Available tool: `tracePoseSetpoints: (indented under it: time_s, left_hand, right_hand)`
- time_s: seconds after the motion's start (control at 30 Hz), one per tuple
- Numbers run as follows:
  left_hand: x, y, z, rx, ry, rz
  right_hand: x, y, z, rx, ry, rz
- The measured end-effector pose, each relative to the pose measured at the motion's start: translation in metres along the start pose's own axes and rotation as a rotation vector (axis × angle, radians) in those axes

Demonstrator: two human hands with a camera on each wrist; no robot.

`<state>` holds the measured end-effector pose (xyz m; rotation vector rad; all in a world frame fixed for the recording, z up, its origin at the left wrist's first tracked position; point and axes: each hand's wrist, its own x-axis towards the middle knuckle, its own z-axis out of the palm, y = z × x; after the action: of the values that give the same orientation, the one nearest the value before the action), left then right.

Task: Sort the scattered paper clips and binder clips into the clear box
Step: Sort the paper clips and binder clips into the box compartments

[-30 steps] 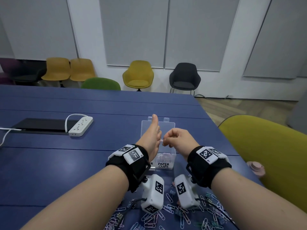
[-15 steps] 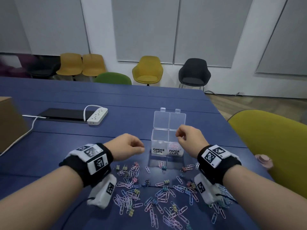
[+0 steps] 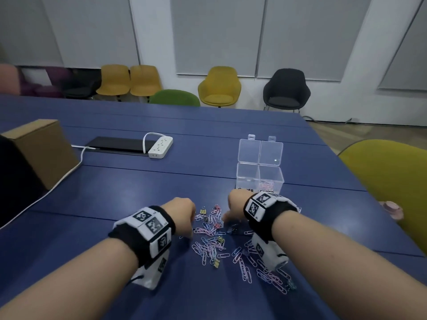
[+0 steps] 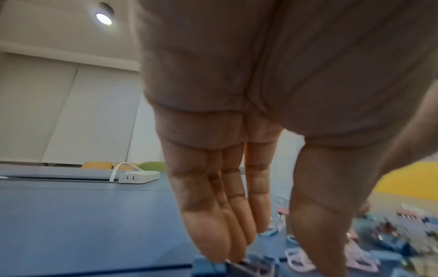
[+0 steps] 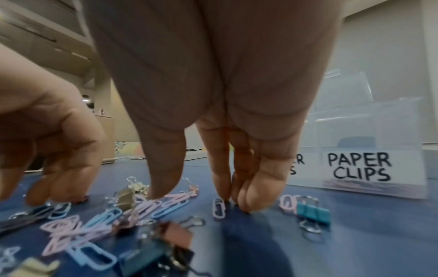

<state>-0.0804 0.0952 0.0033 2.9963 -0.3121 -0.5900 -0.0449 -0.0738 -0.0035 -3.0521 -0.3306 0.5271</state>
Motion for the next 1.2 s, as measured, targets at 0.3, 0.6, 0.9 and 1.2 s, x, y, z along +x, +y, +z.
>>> tracePoseSetpoints:
  time_s: [0.3,0.6,0.9,1.2]
  left_hand:
    - [0.018,0.007,0.016,0.099,0.047,0.005]
    - [0.011,0.008,0.021,0.156,0.127,-0.040]
    - [-0.003,0.012,0.032,0.194,0.119,-0.017]
    - [-0.003,0.024,0.021,0.223,0.105,-0.057]
  right_hand:
    - [0.006,-0.030,0.003,-0.089,-0.030,-0.009]
    - [-0.008,-0.017,0.008,-0.017,0.018,-0.124]
    - [-0.010,-0.010,0.011,-0.088,0.003,-0.107]
    - [-0.002,0.000,0.019,-0.141,-0.021,0.029]
